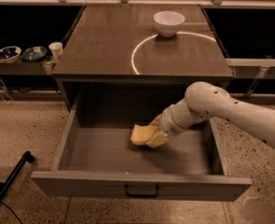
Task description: Place sponge into top drawer
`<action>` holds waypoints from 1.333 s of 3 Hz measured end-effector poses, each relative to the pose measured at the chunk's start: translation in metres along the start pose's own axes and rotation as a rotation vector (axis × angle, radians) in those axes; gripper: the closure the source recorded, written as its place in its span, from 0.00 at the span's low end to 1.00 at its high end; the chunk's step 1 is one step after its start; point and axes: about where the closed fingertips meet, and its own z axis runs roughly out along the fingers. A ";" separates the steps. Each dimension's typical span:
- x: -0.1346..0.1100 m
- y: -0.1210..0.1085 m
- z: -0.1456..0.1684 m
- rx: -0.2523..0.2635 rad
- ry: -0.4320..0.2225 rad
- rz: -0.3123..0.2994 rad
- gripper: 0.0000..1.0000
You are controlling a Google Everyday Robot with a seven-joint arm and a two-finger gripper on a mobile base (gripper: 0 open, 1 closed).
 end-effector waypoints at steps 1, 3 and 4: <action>0.009 -0.003 0.006 -0.006 0.003 0.021 0.65; 0.009 -0.003 0.006 -0.006 0.003 0.021 0.11; 0.009 -0.003 0.006 -0.007 0.003 0.021 0.00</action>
Offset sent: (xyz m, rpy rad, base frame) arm 0.0024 -0.0049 -0.0101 0.0014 0.0170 -0.0135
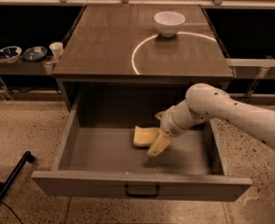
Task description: Place sponge into top drawer
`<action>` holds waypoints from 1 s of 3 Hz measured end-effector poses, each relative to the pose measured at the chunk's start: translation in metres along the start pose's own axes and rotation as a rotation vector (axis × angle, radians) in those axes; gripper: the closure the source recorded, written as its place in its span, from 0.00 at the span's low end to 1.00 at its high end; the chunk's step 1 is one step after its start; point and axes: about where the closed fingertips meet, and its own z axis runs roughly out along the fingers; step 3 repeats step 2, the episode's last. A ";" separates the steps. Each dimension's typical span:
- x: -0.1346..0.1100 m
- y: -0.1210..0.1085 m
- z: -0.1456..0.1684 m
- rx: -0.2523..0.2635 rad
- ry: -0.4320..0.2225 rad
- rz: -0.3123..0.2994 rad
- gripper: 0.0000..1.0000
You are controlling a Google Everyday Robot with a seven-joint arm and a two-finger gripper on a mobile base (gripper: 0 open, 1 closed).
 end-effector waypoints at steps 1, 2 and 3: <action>0.002 0.000 -0.005 0.008 -0.001 0.000 0.00; 0.020 -0.001 -0.045 0.074 -0.006 -0.002 0.00; 0.020 -0.001 -0.045 0.074 -0.006 -0.002 0.00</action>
Offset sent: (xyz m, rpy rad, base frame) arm -0.0191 -0.0926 0.0604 -0.0200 -0.1395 -0.0941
